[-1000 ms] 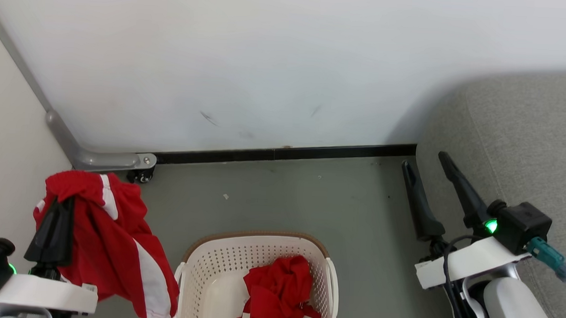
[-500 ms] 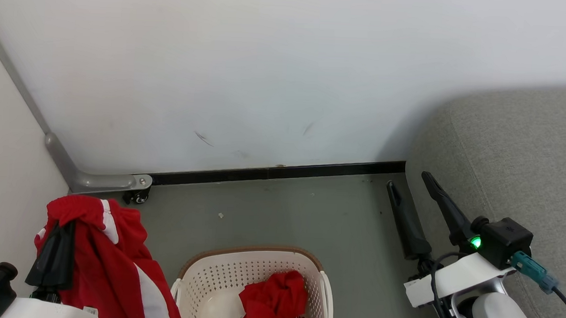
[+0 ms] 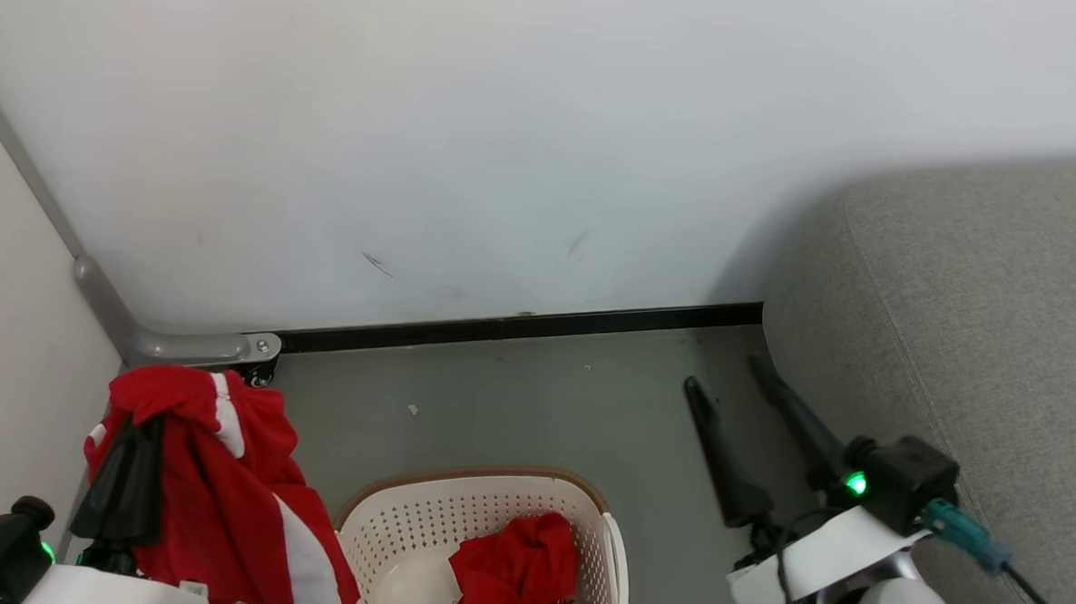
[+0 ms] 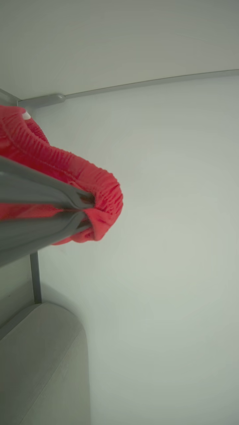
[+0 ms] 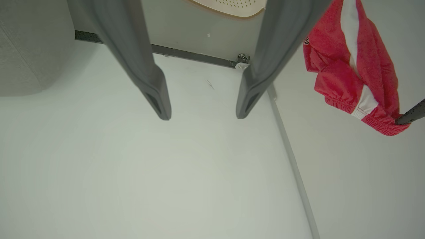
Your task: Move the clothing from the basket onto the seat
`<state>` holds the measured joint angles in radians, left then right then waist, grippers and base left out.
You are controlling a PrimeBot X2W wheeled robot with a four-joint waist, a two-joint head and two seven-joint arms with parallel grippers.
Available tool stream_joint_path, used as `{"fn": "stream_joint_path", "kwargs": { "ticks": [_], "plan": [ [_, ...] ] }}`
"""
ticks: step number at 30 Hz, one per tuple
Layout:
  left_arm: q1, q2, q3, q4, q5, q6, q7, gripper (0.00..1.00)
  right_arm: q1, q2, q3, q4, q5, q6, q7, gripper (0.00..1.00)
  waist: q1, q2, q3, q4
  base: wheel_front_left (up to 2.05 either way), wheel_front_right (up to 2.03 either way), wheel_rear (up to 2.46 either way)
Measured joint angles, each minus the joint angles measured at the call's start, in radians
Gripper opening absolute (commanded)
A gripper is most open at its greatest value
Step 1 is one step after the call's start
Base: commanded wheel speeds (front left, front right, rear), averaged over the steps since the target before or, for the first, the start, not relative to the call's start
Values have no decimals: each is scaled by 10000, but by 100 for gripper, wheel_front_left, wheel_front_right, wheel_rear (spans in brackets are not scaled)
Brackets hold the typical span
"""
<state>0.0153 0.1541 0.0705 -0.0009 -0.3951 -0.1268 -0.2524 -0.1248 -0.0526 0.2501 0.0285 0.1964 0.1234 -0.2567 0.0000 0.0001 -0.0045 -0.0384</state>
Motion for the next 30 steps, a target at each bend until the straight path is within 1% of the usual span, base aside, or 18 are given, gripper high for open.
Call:
{"fn": "stream_joint_path", "kwargs": {
  "ticks": [7,12,14,16,19,24,30],
  "plan": [
    [-496,-69,-826,-426,0,0,0,0,-34,-12,1342,-201,238,0,0,100,0,0,67,24,0,0,0],
    [-1299,-69,-2065,-876,117,0,4,0,-182,-31,2098,-270,472,0,0,100,0,0,88,74,0,0,0],
    [-1586,-121,-2405,-999,96,0,38,0,-342,-44,2393,-309,614,0,0,100,0,0,93,82,0,0,0],
    [-1839,-297,-2721,-1126,-12,0,58,0,-509,-63,2838,-364,800,0,0,100,0,0,98,76,0,0,0],
    [-2187,-353,-3269,-1250,-10,0,153,0,-686,-65,3421,-458,1078,0,0,100,0,0,103,51,0,0,0],
    [-2753,-443,-4121,-1363,-2,0,282,0,-787,-82,3768,-462,1285,0,0,100,0,0,109,16,0,0,0],
    [-3303,-642,-4836,-1563,-94,0,318,0,-1205,-79,3789,-240,1285,0,0,100,0,0,78,-36,0,0,0]
  ]
}}
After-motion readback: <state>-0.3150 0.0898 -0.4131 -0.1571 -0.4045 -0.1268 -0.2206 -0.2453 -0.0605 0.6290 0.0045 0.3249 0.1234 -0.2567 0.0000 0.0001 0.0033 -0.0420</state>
